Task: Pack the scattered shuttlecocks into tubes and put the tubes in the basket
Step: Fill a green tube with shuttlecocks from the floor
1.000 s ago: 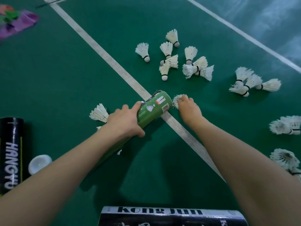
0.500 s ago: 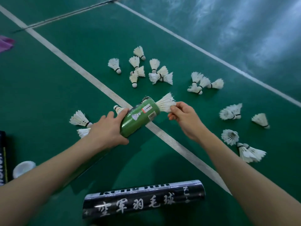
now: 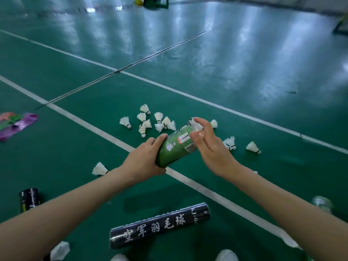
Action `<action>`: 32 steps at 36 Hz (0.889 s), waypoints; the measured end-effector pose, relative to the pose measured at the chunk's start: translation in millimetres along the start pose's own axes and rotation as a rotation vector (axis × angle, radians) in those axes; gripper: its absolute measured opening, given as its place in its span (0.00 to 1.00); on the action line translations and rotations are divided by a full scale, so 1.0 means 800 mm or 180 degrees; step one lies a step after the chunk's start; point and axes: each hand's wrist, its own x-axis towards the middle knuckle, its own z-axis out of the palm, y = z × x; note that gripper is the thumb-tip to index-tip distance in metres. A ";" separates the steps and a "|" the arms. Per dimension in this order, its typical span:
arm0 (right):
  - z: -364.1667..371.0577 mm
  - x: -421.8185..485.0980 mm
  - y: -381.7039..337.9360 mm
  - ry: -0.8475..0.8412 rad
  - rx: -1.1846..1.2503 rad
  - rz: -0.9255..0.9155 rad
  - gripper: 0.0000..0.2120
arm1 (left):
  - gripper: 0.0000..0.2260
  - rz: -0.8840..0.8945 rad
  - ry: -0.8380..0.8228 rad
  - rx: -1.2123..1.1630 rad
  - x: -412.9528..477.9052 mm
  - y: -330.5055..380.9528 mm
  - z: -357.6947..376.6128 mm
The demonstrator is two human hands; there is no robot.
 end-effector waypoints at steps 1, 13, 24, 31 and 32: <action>-0.009 -0.010 -0.013 0.0026 -0.0073 -0.0095 0.27 | 0.44 0.0034 0.0032 -0.0051 -0.005 0.012 -0.003; -0.057 -0.080 -0.061 -0.0938 -0.0146 0.0503 0.40 | 0.41 0.0228 0.0340 -0.0022 -0.058 0.067 0.009; -0.052 -0.074 -0.029 -0.0654 0.0443 0.0668 0.30 | 0.39 0.0271 0.0449 0.0037 -0.045 0.062 0.027; -0.064 -0.070 -0.006 -0.0312 -0.0150 0.0046 0.19 | 0.42 0.0112 0.0353 -0.0383 -0.040 0.043 0.033; -0.064 -0.070 0.000 -0.0274 -0.0284 -0.0056 0.17 | 0.42 0.0072 0.0303 -0.0405 -0.041 0.040 0.034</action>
